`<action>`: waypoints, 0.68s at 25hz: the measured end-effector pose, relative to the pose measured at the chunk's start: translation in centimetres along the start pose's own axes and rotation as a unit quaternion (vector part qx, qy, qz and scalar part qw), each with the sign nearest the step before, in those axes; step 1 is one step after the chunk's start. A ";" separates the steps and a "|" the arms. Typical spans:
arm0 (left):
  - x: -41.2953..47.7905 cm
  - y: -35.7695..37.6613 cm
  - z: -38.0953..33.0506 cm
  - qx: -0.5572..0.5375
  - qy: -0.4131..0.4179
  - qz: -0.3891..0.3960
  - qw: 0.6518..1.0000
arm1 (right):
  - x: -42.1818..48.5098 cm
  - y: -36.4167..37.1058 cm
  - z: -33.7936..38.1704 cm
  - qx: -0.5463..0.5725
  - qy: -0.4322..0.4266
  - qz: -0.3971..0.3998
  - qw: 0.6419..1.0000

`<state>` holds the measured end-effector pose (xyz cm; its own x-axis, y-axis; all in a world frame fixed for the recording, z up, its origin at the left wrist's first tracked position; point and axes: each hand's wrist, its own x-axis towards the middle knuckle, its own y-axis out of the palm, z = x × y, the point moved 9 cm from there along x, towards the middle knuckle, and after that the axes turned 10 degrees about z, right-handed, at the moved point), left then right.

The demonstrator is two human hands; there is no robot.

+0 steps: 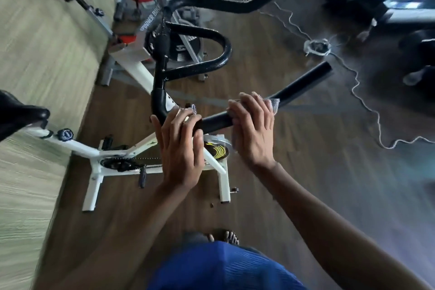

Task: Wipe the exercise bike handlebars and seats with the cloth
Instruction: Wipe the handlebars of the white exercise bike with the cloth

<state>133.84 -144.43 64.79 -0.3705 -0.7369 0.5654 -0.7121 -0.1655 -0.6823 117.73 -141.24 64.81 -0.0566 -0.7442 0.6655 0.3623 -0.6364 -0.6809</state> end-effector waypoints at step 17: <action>0.7 4.6 -6.7 0.145 -0.013 -0.002 0.989 | 1.0 -3.9 -3.9 -0.071 -0.069 0.062 0.993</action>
<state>126.34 -141.32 65.15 -0.3499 -0.7525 0.5579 -0.5113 -0.3456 -0.7868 112.66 -140.29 66.99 0.1117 -0.7905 0.6022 0.2224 -0.5707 -0.7904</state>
